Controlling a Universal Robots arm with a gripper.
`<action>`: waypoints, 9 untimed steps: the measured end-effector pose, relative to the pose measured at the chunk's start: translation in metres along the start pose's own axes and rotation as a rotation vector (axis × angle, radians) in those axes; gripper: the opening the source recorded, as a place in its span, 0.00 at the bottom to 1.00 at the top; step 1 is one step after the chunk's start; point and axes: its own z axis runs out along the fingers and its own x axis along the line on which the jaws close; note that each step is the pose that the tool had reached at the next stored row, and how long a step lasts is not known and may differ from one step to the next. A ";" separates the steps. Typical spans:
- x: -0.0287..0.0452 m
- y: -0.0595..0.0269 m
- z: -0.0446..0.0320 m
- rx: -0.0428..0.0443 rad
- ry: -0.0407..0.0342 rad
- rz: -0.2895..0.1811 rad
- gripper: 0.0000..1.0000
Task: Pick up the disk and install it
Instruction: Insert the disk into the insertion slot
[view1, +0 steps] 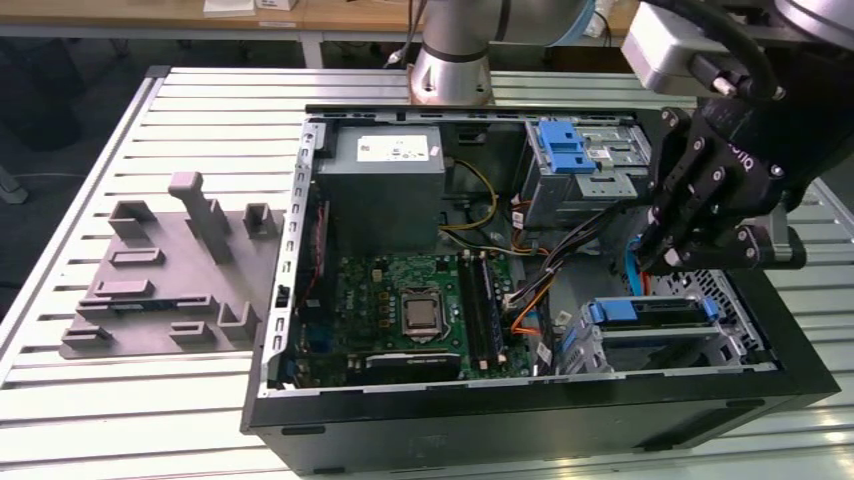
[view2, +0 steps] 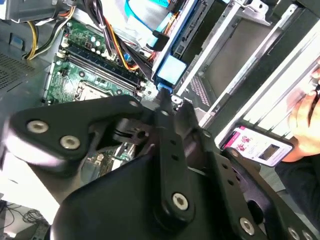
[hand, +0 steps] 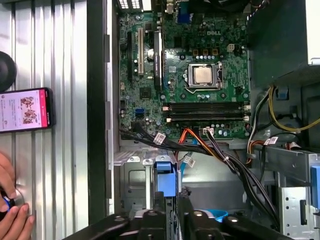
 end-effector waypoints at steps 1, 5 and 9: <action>0.0000 0.0000 0.0014 0.0013 -0.0001 0.000 0.24; 0.0001 -0.0002 0.0055 0.0108 -0.0004 -0.003 0.11; 0.0001 -0.0005 0.0101 0.0208 -0.0007 -0.004 0.11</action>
